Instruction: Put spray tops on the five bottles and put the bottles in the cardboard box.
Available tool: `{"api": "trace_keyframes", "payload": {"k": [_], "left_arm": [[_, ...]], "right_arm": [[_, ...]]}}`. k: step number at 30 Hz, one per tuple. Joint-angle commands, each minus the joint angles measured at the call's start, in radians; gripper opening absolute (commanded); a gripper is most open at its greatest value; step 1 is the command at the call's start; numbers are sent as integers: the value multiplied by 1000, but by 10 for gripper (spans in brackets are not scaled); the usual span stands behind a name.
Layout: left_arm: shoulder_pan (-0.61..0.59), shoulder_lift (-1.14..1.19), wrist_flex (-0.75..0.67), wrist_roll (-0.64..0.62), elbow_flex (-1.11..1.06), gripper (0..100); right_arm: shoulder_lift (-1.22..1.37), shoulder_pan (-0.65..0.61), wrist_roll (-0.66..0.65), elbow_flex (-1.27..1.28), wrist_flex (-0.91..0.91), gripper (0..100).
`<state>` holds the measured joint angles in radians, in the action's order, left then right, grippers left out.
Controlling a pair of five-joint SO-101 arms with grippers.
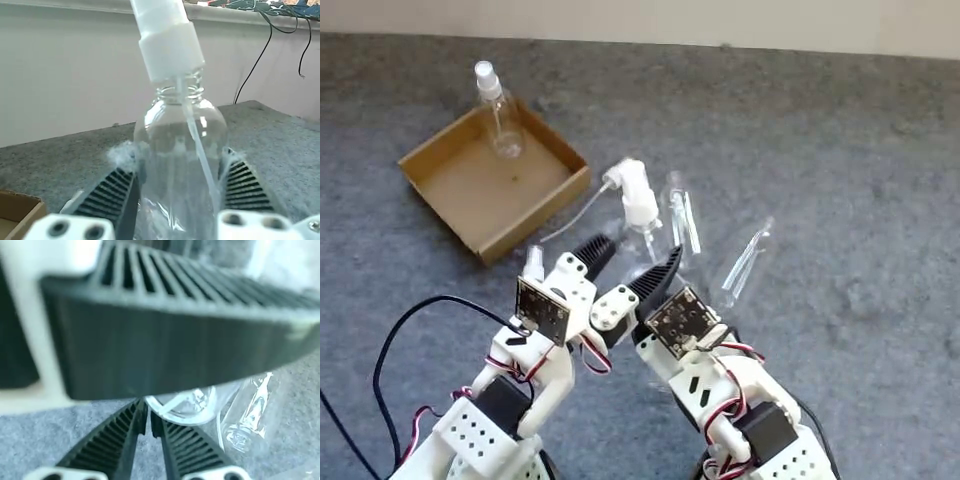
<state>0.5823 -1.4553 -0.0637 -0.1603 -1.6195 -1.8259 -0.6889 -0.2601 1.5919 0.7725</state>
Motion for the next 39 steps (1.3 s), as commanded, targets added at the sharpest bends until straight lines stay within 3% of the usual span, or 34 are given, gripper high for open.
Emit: {"api": "trace_keyframes", "payload": {"k": [1,11,23,29,39], "left_arm": [[38,-12,41,-6,15,45],[71,-12,48,-6,4,45],[76,-12,68,-6,8,45],[77,-12,118,-8,16,45],[68,-13,118,-6,16,45]], "right_arm": [[-15,-10,-11,-21,2,8],[-15,105,-11,-21,-4,8],[-15,137,-14,-19,-5,8],[-13,214,-14,-7,-136,8],[-13,248,-14,-7,-134,8]]}}
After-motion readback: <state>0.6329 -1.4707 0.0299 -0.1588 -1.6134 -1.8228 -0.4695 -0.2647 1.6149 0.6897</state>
